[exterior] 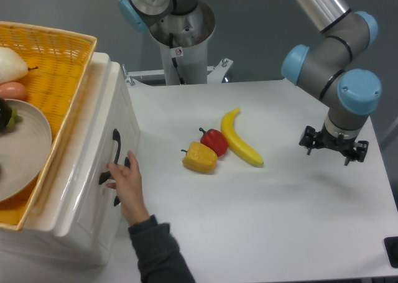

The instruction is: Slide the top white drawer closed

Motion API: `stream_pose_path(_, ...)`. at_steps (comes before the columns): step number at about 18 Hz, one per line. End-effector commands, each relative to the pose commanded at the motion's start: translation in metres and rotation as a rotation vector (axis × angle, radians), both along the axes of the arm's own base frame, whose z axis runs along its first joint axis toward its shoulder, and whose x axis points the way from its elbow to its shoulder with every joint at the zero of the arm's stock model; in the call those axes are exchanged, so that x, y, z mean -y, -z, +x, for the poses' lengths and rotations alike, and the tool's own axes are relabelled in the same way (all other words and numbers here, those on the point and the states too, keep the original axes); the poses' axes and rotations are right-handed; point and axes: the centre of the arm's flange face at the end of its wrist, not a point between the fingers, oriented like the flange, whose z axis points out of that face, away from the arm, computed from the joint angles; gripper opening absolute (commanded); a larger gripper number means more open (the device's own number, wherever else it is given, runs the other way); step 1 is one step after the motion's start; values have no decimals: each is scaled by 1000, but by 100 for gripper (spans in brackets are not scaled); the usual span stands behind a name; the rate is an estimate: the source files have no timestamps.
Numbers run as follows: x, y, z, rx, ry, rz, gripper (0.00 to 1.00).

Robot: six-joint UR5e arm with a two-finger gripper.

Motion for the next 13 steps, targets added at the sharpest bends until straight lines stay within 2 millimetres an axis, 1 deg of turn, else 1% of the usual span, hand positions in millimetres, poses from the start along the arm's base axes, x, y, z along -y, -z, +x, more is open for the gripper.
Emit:
stream_pose_path(1,7,0,-5,2,52,-4,100)
stream_pose_path(3,10,0,-7,2,120,-6,100)
stream_pose_path(8,19,1,-13,16,119,36,100)
stream_pose_path(13,21,3,-12,19,163,31,100)
